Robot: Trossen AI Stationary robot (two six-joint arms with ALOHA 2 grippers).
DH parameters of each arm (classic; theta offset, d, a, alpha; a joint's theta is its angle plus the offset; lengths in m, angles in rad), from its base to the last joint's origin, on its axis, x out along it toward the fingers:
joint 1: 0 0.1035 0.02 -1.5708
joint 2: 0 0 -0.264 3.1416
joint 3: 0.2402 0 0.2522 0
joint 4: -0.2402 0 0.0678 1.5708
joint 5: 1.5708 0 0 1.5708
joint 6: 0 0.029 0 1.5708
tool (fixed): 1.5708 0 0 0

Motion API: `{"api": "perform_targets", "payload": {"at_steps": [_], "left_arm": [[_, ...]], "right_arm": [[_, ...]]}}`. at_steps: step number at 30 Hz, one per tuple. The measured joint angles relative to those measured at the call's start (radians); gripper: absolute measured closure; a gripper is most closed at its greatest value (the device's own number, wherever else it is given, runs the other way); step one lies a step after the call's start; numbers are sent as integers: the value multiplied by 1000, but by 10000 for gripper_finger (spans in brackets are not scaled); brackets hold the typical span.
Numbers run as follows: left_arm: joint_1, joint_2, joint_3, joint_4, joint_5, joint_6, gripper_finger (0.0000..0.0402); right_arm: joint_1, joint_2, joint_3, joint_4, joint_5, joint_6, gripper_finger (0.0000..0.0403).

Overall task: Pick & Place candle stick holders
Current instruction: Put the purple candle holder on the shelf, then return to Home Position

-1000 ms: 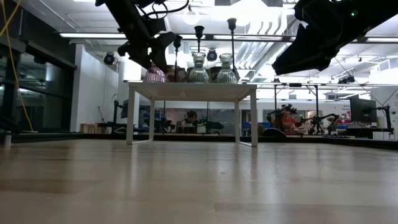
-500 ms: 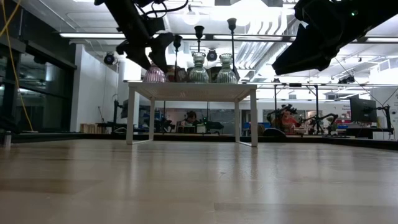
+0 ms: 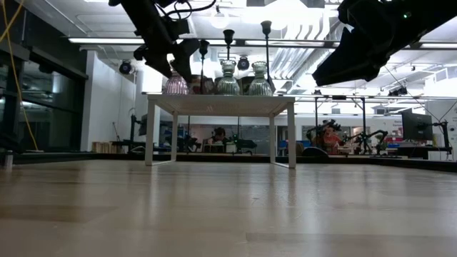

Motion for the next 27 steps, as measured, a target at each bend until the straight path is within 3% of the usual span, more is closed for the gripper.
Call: {"api": "perform_targets", "payload": {"at_steps": [8,16,21,27], "left_arm": [[0,-7,1,16,4,26,120],[0,-19,2,24,6,41,72],[0,-73,3,66,12,75,46],[0,-181,3,77,60,125,41]], "right_arm": [[0,0,0,0,0,0,227],[0,0,0,0,-24,0,227],[0,0,0,-2,-47,1,227],[0,0,0,-9,-47,0,227]]}}
